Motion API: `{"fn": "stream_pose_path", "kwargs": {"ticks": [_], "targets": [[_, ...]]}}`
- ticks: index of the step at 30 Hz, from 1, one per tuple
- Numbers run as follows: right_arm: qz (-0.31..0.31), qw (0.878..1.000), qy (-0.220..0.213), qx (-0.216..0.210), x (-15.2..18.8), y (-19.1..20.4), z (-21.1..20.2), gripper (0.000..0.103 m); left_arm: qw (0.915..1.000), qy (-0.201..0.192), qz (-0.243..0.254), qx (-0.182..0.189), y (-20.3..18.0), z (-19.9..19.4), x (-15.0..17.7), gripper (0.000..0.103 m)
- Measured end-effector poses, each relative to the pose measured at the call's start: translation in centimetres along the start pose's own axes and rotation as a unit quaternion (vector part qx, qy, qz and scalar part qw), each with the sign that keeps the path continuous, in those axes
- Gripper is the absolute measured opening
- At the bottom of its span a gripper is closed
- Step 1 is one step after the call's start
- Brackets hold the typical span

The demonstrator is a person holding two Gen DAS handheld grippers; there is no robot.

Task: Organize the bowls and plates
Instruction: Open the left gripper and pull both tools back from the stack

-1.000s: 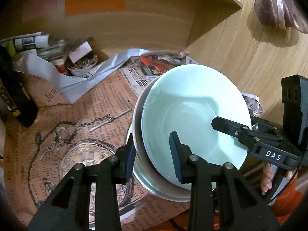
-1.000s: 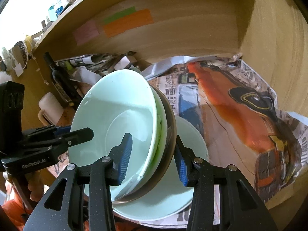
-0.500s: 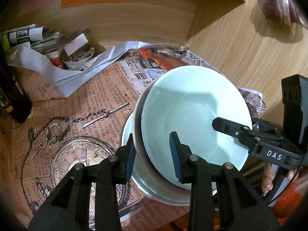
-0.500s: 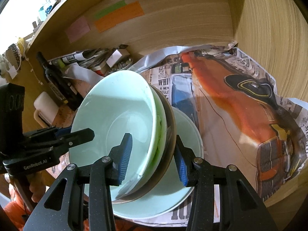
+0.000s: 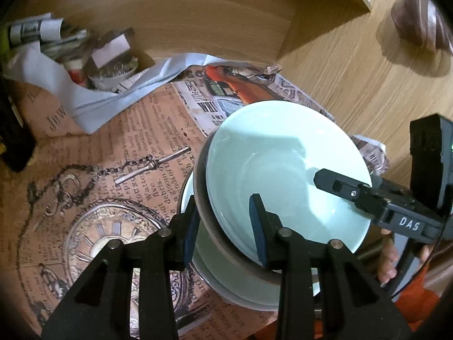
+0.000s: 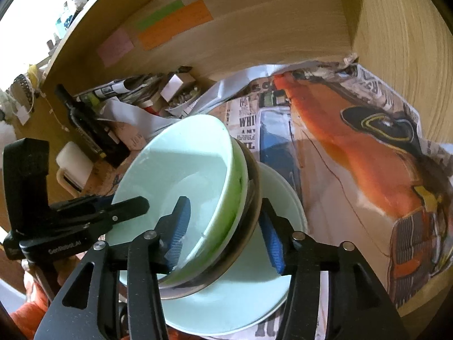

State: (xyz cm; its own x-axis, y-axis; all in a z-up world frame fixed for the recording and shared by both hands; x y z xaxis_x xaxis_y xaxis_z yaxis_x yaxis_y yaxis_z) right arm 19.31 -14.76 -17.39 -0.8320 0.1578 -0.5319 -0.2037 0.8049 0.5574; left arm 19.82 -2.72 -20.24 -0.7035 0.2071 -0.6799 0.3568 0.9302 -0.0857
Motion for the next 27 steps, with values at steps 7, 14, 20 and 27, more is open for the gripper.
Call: {"fn": "stream_pose_path", "kwargs": {"ticks": [7, 14, 20, 27], "targets": [[-0.011, 0.999, -0.032, 0.008, -0.9, 0.1, -1.3, 0.064, 0.9989, -0.027, 0.02, -0.034, 0.0, -1.5, -0.7, 0.039], [-0.056, 0.995, -0.086, 0.02, -1.7, 1.6, -3.9, 0.065, 0.9941, -0.061, 0.04, -0.081, 0.2, -4.3, -1.6, 0.044], [-0.098, 0.985, -0.138, 0.012, -1.9, 4.2, -7.0, 0.065, 0.9786, -0.136, 0.062, -0.142, -0.6, -9.3, -3.3, 0.049], [-0.122, 0.977, -0.176, -0.018, -1.5, 6.9, -10.1, 0.067, 0.9438, -0.238, 0.075, -0.217, -2.6, -16.4, -4.0, 0.077]]}}
Point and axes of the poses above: each gripper's, at about its wrist camera, not at the fingertips, and z roughly the way its jaws point, y to its left, x to its underside, the point moved 9 cm from there along z, roughly the way its jaws point, and after that the axes turned 15 degrees about z, right-handed, at the moved point
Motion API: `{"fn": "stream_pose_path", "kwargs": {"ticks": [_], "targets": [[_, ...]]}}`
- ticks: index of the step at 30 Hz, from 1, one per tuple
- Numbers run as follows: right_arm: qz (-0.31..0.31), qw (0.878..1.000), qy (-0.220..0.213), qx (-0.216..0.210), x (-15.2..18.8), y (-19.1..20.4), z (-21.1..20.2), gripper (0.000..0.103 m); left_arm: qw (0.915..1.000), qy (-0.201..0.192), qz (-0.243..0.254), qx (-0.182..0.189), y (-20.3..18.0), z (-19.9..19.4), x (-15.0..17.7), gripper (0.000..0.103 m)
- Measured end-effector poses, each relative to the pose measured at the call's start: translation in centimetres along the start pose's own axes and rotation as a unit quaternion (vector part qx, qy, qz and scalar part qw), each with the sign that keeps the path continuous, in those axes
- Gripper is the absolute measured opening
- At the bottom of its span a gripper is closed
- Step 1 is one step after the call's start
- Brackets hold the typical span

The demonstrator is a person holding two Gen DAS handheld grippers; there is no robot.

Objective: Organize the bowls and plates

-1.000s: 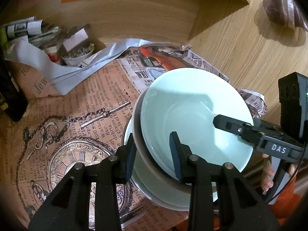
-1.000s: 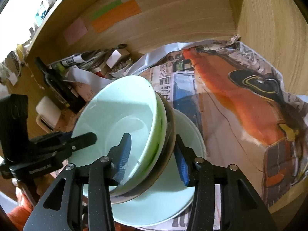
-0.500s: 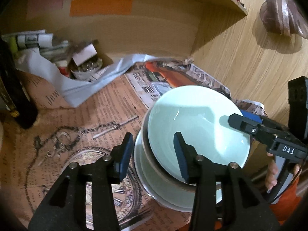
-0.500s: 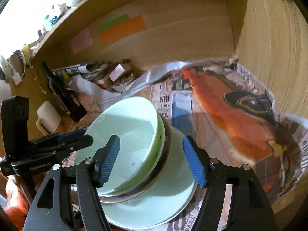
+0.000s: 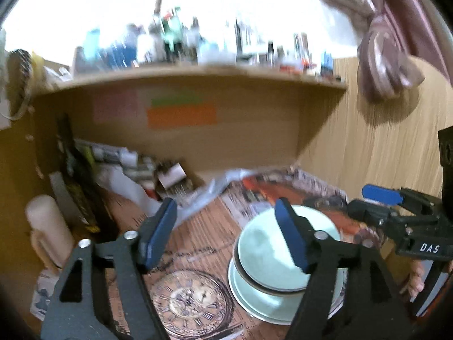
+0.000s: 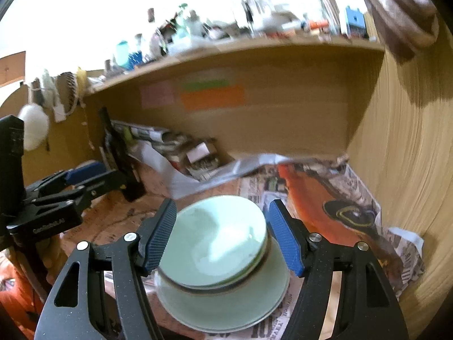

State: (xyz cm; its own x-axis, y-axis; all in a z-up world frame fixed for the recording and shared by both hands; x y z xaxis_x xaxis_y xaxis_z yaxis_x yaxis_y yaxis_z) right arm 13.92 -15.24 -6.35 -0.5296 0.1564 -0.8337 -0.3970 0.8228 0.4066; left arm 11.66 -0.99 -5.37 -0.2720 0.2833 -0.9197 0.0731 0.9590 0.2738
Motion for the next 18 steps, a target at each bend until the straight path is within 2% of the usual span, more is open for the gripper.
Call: {"fn": "stream_pose_path", "kwargs": {"ticks": [4, 6, 9, 11, 18], "targets": [[-0.008, 1.0, -0.026, -0.013, -0.3, 1.2, -1.7, 0.08, 0.9992, -0.032, 0.005, -0.024, 0.2, -2.5, -1.0, 0.086], [-0.01, 0.999, -0.036, -0.017, -0.4, 1.5, -2.4, 0.084, 0.9985, -0.042, 0.006, -0.033, 0.2, -3.5, -1.2, 0.095], [-0.01, 0.998, -0.059, -0.022, -0.8, 2.1, -3.7, 0.092, 0.9976, -0.054, 0.004, -0.043, 0.1, -4.7, -1.2, 0.098], [-0.013, 0.997, -0.074, -0.021, -1.1, 2.4, -4.5, 0.101, 0.9974, -0.058, 0.002, -0.044, -0.1, -5.3, -1.1, 0.1], [-0.034, 0.994, -0.107, -0.018, -1.2, 3.6, -6.2, 0.103, 0.9966, -0.064, -0.004, -0.052, -0.1, -6.4, -0.6, 0.101]]}}
Point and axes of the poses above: each gripper's, at about its wrist camera, not at the fingertips, and z roughly the way its jaws point, y to its left, x to its underside, the point moved 9 cm from there along z, roughly the way its jaws point, and after that the axes turned 15 degrees about z, right-handed, at the moved point
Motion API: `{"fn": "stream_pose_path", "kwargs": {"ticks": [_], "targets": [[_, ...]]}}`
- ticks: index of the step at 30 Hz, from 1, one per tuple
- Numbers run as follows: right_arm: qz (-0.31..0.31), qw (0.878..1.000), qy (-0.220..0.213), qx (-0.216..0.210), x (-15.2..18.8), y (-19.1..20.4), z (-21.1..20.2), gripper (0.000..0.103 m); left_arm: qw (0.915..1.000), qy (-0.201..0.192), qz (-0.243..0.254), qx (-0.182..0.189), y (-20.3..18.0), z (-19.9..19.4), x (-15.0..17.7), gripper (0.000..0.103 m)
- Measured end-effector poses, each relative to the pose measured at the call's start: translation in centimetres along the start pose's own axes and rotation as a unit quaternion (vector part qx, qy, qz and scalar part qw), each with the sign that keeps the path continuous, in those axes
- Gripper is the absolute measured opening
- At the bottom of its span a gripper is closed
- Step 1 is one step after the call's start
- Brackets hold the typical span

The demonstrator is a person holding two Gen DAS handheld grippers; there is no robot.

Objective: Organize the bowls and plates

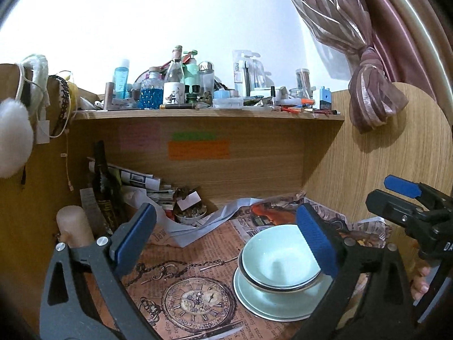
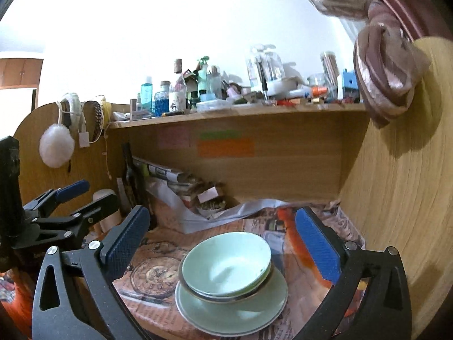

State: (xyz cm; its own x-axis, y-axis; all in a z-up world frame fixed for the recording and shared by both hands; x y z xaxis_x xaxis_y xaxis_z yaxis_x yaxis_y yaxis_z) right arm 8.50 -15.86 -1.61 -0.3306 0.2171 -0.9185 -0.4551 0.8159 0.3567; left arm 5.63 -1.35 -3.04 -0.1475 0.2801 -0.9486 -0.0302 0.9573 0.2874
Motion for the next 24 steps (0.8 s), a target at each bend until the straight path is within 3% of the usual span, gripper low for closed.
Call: {"fn": "stream_pose_path", "kwargs": {"ticks": [24], "targets": [[0.011, 1.0, 0.004, -0.01, 0.56, 0.29, -0.07, 0.103, 0.9999, -0.009, 0.003, -0.006, 0.02, -0.95, 0.29, 0.102]]}}
Point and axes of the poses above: each gripper's, at about its wrist camera, not at the fingertips, and z roughly the way its jaws point, y to its left, x to its underside, the point moved 9 cm from there along z, roughly the way its jaws point, and after that the axes turned 15 degrees about z, right-handed, at the moved point
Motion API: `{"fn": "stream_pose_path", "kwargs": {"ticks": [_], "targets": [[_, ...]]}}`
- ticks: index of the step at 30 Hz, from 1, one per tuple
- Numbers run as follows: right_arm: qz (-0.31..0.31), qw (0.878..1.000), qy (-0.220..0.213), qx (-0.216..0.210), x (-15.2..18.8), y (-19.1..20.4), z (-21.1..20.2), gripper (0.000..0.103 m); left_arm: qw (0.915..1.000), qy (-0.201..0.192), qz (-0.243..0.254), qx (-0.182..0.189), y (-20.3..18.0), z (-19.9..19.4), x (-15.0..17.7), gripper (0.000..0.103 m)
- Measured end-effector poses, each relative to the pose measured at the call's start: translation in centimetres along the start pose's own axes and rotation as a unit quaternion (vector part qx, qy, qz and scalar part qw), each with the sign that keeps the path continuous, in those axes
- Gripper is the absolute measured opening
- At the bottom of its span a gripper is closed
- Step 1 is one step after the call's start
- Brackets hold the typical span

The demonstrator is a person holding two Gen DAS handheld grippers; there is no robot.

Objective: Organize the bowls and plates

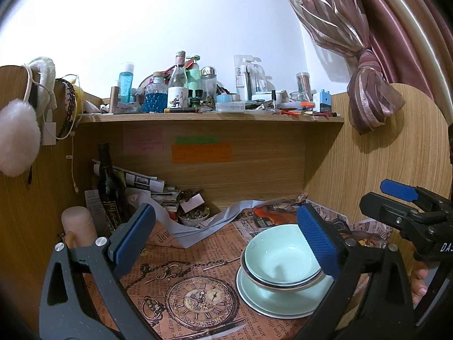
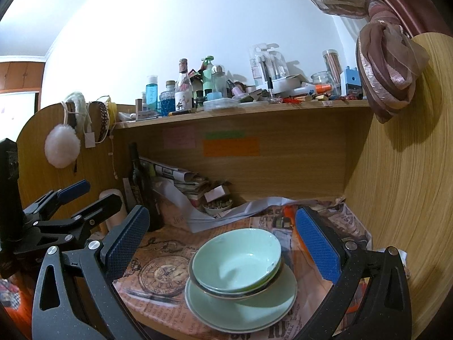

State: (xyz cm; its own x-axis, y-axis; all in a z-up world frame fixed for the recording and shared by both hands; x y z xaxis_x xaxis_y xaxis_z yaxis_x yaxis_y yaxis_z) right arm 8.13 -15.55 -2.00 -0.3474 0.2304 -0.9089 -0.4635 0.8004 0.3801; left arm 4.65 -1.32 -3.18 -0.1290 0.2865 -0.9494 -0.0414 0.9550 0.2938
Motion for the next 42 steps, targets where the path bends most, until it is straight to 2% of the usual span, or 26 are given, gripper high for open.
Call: {"fn": "stream_pose_path", "kwargs": {"ticks": [23, 39, 42], "targets": [[0.0, 1.0, -0.001, -0.001, 0.0, 0.0, 0.0, 0.103, 1.0, 0.002, -0.007, 0.002, -0.5, 0.0, -0.2, 0.102], [0.0, 1.0, -0.002, -0.001, 0.1, 0.0, 0.0, 0.103, 0.9995, 0.0, -0.018, 0.025, -1.3, 0.3, -0.5, 0.103], [0.0, 1.0, -0.001, 0.0, 0.1, 0.0, 0.1, 0.103, 0.9996, -0.001, -0.021, 0.019, -1.3, 0.3, -0.6, 0.103]]}}
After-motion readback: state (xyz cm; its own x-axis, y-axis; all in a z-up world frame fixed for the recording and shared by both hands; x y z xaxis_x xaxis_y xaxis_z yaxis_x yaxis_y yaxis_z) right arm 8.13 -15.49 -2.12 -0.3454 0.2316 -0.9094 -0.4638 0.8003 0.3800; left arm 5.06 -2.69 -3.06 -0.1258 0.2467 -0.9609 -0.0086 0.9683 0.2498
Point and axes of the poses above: each gripper's, at about its wrist camera, not at the fingertips, and z roughly the way its jaws point, y to its left, x to its underside, the point moved 9 cm from there along z, roughly the way its jaws point, and after that the axes turned 15 degrees about z, right-handed, at the moved point
